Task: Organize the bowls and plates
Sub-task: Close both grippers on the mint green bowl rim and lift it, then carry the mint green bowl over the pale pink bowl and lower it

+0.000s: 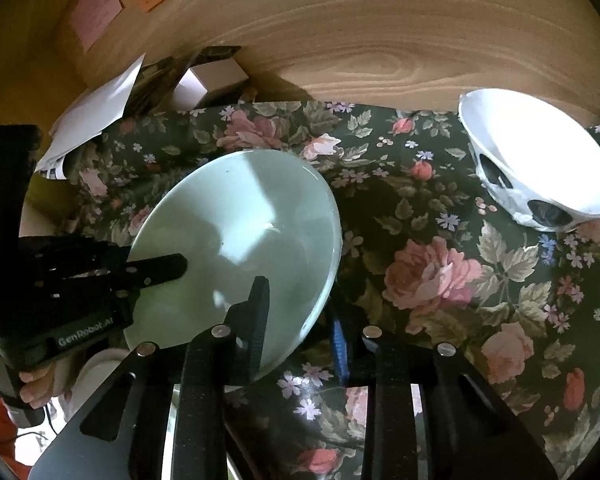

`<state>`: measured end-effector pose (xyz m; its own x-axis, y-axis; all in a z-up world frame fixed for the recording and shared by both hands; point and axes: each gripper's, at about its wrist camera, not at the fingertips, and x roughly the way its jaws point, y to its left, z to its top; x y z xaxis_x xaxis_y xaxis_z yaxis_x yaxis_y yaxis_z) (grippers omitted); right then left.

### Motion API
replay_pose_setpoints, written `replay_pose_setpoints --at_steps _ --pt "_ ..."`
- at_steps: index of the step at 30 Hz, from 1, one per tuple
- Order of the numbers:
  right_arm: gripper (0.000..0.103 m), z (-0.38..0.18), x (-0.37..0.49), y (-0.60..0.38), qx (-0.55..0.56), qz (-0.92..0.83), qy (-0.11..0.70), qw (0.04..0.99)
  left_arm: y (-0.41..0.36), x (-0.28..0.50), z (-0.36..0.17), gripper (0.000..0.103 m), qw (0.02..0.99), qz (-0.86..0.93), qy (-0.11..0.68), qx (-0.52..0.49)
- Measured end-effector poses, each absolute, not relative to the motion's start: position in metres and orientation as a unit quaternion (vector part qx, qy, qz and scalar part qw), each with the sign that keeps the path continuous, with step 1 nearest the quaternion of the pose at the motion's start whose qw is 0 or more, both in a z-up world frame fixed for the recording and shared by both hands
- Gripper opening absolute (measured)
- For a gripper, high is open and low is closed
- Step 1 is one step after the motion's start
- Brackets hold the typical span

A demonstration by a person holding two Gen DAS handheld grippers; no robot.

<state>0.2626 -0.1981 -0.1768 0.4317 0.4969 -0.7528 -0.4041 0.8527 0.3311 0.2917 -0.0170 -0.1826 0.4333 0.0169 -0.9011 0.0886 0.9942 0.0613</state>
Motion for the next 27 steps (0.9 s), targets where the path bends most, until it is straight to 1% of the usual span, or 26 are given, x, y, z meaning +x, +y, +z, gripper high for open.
replay_pose_setpoints --at_steps 5,12,20,27 --pt "0.025 -0.172 0.257 -0.198 0.042 0.26 0.452 0.852 -0.013 0.291 -0.178 0.018 0.85 -0.025 0.524 0.041" --pt "0.025 -0.145 0.241 -0.203 0.047 0.258 0.42 0.869 -0.012 0.273 -0.153 0.018 0.871 -0.03 0.489 0.032" --pt "0.025 -0.115 0.215 -0.201 0.051 0.263 0.384 0.884 -0.006 0.234 -0.118 0.018 0.894 -0.037 0.446 0.015" --pt "0.025 -0.102 0.195 -0.188 0.051 0.275 0.37 0.886 0.007 0.203 -0.103 0.018 0.907 -0.032 0.421 0.003"
